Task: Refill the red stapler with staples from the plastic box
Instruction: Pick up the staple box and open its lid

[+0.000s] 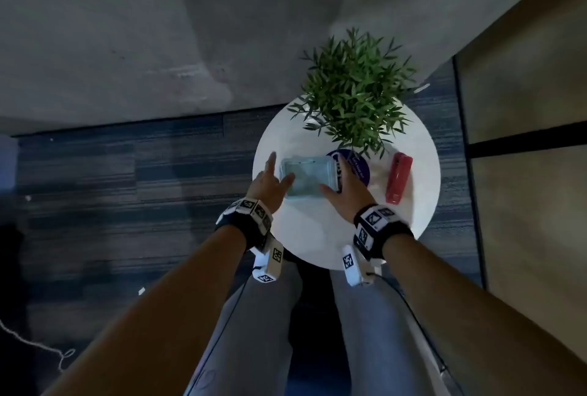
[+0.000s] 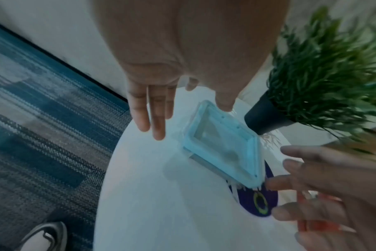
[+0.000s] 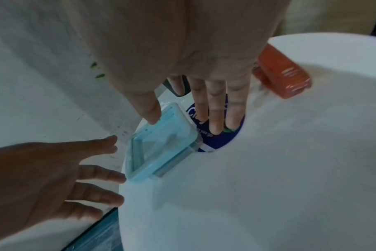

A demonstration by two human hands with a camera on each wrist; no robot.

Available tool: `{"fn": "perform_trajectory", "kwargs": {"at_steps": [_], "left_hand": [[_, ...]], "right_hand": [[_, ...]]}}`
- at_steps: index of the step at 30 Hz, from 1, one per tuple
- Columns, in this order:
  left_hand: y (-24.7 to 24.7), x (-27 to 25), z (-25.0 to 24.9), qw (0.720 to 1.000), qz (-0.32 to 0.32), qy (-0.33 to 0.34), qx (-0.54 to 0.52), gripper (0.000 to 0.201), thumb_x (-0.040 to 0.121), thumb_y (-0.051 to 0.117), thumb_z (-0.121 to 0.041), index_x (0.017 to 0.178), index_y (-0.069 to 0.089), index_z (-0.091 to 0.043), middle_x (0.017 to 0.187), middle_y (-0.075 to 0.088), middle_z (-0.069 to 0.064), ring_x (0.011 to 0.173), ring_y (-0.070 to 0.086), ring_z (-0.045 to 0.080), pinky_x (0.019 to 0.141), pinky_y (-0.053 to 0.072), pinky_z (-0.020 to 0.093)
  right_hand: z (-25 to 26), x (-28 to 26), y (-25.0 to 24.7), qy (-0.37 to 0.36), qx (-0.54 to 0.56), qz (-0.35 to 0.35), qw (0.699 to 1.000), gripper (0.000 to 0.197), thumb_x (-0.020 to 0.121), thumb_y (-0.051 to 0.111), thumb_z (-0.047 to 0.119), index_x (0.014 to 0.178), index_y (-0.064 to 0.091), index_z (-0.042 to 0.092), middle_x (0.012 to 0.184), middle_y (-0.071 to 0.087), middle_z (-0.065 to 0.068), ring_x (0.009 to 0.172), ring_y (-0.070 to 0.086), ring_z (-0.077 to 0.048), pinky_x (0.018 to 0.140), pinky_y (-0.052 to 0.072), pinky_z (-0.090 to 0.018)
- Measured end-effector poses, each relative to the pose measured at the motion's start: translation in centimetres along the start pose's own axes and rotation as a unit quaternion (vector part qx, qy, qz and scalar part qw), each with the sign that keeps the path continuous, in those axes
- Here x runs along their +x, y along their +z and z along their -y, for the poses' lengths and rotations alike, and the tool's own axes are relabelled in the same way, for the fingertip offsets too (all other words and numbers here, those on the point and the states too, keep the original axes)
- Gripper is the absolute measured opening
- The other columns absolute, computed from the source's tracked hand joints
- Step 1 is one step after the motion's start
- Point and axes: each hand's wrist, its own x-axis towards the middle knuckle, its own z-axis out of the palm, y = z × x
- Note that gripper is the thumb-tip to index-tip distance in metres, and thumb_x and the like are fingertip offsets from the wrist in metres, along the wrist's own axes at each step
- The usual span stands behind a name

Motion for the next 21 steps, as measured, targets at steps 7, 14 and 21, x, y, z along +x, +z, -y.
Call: {"fn": "perform_trajectory", "kwargs": {"at_steps": [7, 14, 21], "left_hand": [[1.0, 2.2, 1.0, 0.998, 0.007, 0.053, -0.012, 0.054, 0.100, 0.048, -0.026, 0.148, 0.025, -0.035, 0.132, 0.058, 0.019, 0.104, 0.064, 0.036, 0.090, 0.054, 0.047], [1.0, 3.2, 2.5, 0.993, 0.016, 0.115, -0.020, 0.047, 0.101, 0.046, -0.029, 0.145, 0.029, -0.030, 0.119, 0.062, 0.014, 0.085, 0.068, 0.025, 0.073, 0.057, 0.033], [1.2, 3.7, 3.3, 0.984, 0.046, 0.140, -0.102, 0.039, 0.101, 0.047, -0.024, 0.133, 0.033, -0.042, 0.117, 0.060, 0.006, 0.073, 0.075, 0.023, 0.059, 0.062, 0.038]], "right_hand": [[-0.7, 3.8, 0.2, -0.009, -0.054, 0.028, 0.998, 0.067, 0.102, 0.048, 0.026, 0.159, 0.013, 0.025, 0.145, 0.053, -0.018, 0.117, 0.061, -0.035, 0.095, 0.051, -0.041], [-2.1, 4.3, 1.0, -0.059, -0.043, 0.015, 0.997, 0.056, 0.103, 0.044, 0.019, 0.154, 0.022, 0.020, 0.142, 0.051, -0.016, 0.115, 0.059, -0.034, 0.092, 0.051, -0.042], [-4.0, 4.6, 2.2, -0.117, -0.057, -0.009, 0.991, 0.065, 0.103, 0.037, 0.026, 0.159, 0.004, 0.024, 0.154, 0.041, -0.016, 0.116, 0.061, -0.037, 0.095, 0.051, -0.050]]}}
